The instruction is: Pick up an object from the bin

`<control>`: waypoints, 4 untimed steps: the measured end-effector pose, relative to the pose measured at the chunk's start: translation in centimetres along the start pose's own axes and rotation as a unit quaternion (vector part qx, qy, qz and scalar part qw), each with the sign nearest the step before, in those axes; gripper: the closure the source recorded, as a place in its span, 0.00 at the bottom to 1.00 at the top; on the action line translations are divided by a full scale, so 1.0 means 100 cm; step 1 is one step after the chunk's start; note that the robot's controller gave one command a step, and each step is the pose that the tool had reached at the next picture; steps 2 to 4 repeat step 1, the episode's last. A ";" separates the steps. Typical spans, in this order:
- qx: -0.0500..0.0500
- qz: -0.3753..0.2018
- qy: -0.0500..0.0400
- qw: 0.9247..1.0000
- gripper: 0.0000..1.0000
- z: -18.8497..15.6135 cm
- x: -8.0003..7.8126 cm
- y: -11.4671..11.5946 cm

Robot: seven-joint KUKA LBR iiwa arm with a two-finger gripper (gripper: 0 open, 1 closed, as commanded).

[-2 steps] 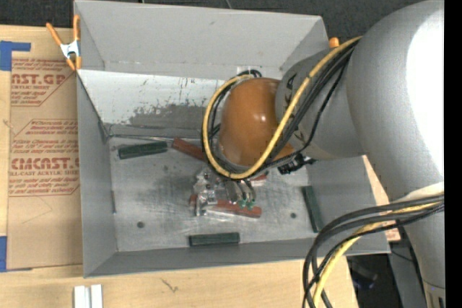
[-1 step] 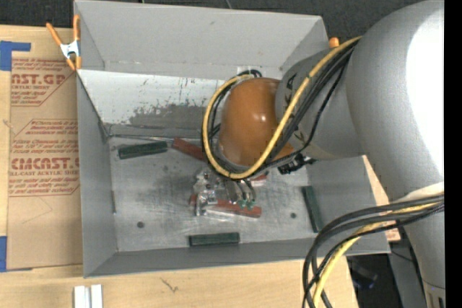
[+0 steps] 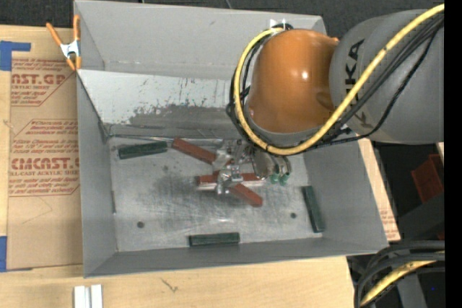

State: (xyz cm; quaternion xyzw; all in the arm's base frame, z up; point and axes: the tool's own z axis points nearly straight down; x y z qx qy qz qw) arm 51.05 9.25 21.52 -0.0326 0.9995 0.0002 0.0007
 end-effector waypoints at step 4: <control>0.000 0.000 0.000 1.000 1.00 0.000 0.000 0.000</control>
Offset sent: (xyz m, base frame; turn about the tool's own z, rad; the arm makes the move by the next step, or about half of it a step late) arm 0.0042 -0.0129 -0.0475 -0.1667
